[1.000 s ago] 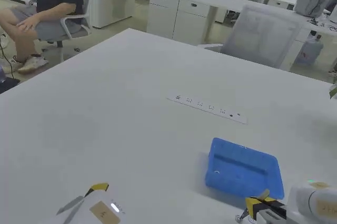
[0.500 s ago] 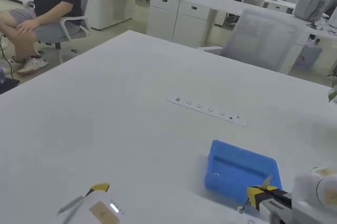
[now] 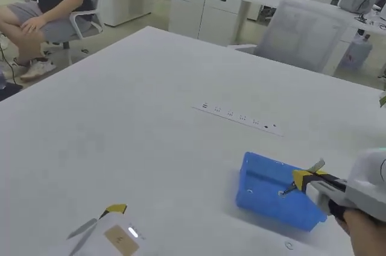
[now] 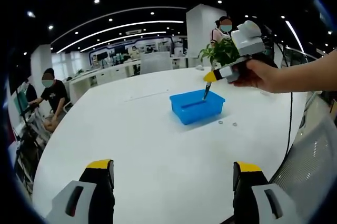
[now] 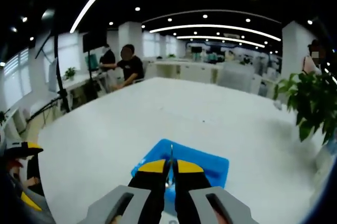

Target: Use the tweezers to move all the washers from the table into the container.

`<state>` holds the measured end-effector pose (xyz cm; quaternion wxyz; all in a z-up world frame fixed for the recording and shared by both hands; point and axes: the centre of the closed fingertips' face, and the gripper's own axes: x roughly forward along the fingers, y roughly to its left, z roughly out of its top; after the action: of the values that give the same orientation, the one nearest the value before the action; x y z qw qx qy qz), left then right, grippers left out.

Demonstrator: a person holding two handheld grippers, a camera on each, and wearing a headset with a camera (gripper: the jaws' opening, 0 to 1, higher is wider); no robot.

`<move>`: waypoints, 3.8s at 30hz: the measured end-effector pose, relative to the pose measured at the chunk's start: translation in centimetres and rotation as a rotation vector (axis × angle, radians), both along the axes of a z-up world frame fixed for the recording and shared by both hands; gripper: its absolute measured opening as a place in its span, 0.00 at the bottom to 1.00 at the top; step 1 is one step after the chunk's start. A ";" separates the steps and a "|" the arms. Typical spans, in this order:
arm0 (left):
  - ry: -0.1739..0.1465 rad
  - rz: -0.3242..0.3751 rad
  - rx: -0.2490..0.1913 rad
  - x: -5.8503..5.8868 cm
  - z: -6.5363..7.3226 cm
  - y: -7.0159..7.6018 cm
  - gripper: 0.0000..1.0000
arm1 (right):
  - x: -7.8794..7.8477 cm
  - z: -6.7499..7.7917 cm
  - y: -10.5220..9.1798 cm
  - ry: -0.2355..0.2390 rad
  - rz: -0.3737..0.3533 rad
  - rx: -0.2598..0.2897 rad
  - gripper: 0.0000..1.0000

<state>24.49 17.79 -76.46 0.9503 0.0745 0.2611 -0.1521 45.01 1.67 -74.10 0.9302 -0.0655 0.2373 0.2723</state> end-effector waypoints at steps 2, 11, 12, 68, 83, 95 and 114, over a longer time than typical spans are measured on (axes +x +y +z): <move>-0.001 0.001 -0.001 0.0 0.0 0.0 0.96 | 0.7 -1.0 0.2 0.019 -0.003 0.002 0.02; 0.014 0.003 0.001 0.0 -0.3 0.1 0.95 | 2.1 -4.7 0.6 0.084 -0.023 -0.031 0.02; 0.012 0.002 0.002 0.0 -0.2 0.1 0.95 | 2.2 -4.9 0.6 0.085 -0.024 -0.034 0.02; 0.016 -0.016 -0.005 0.0 -0.3 -0.3 0.95 | -5.1 -5.6 -4.6 0.121 -0.076 0.047 0.03; 0.023 -0.015 0.001 -0.1 -0.4 -0.2 0.94 | -4.2 -6.6 -4.5 0.113 -0.071 -0.004 0.03; 0.020 -0.016 0.003 -0.1 -0.4 -0.2 0.94 | -4.8 -6.7 -4.6 0.121 -0.072 -0.003 0.03; 0.008 -0.015 -0.005 0.0 -0.1 -0.2 0.94 | -5.4 -6.6 -4.4 0.152 -0.029 -0.060 0.02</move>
<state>24.47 17.59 -76.57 0.9484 0.0734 0.2639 -0.1600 39.59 -2.70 -80.72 0.9110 -0.0689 0.3161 0.2556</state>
